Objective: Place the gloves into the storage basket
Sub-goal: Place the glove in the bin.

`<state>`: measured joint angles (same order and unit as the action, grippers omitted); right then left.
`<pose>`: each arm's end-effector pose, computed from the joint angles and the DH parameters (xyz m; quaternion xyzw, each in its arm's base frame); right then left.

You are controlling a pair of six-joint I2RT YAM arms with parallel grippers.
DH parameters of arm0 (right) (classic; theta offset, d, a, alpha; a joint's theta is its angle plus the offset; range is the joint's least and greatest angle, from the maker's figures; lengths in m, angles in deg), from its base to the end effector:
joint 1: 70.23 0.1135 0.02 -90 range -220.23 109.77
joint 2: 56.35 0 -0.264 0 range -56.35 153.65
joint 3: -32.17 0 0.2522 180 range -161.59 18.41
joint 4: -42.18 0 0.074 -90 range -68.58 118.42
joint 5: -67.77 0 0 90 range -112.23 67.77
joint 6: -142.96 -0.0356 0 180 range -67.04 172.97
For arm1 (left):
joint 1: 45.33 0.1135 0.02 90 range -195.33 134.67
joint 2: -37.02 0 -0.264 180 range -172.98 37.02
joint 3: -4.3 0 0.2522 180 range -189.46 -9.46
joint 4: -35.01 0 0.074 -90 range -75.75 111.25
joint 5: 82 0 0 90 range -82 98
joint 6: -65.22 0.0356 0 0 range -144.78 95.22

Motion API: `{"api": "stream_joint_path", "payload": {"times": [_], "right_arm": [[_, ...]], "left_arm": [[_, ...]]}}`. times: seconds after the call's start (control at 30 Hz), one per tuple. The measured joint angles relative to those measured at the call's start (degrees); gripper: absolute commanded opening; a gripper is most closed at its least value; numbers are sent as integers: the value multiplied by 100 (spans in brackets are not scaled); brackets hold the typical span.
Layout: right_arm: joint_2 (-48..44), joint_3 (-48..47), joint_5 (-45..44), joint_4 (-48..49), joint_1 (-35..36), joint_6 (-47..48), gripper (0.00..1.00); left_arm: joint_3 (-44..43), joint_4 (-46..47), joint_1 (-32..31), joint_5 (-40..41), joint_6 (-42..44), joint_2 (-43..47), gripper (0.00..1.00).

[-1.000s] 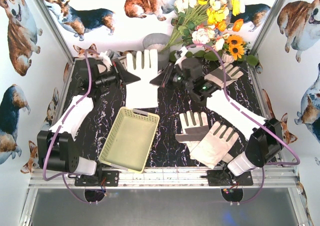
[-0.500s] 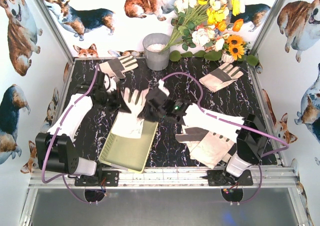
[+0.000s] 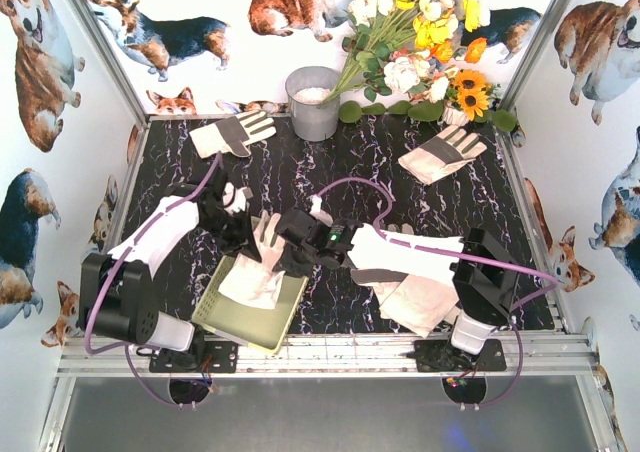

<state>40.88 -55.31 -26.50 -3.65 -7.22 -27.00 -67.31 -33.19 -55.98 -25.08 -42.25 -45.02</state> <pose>0.1674 0.3229 0.2424 0.1516 0.9425 0.2691 0.1276 0.2440 -0.0657 0.2275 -0.0286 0.9539 -0.2979 0.0233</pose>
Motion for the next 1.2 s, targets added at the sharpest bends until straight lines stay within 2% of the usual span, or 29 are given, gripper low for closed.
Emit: {"api": "stream_joint_path", "payload": {"times": [0.3,0.63,1.03,1.2], "right_arm": [[568,236,321,247,31,-428,0],[981,105,302,205,33,-442,0],[975,-2,92,-273,-726,367,0],[962,-170,2,-424,-874,625,0]], "left_arm": [[404,479,-214,227,20,-417,0],[474,780,-293,389,31,-855,0],[105,1797,-588,234,-400,-1394,0],[-9,2015,-654,354,-483,-1322,0]]}}
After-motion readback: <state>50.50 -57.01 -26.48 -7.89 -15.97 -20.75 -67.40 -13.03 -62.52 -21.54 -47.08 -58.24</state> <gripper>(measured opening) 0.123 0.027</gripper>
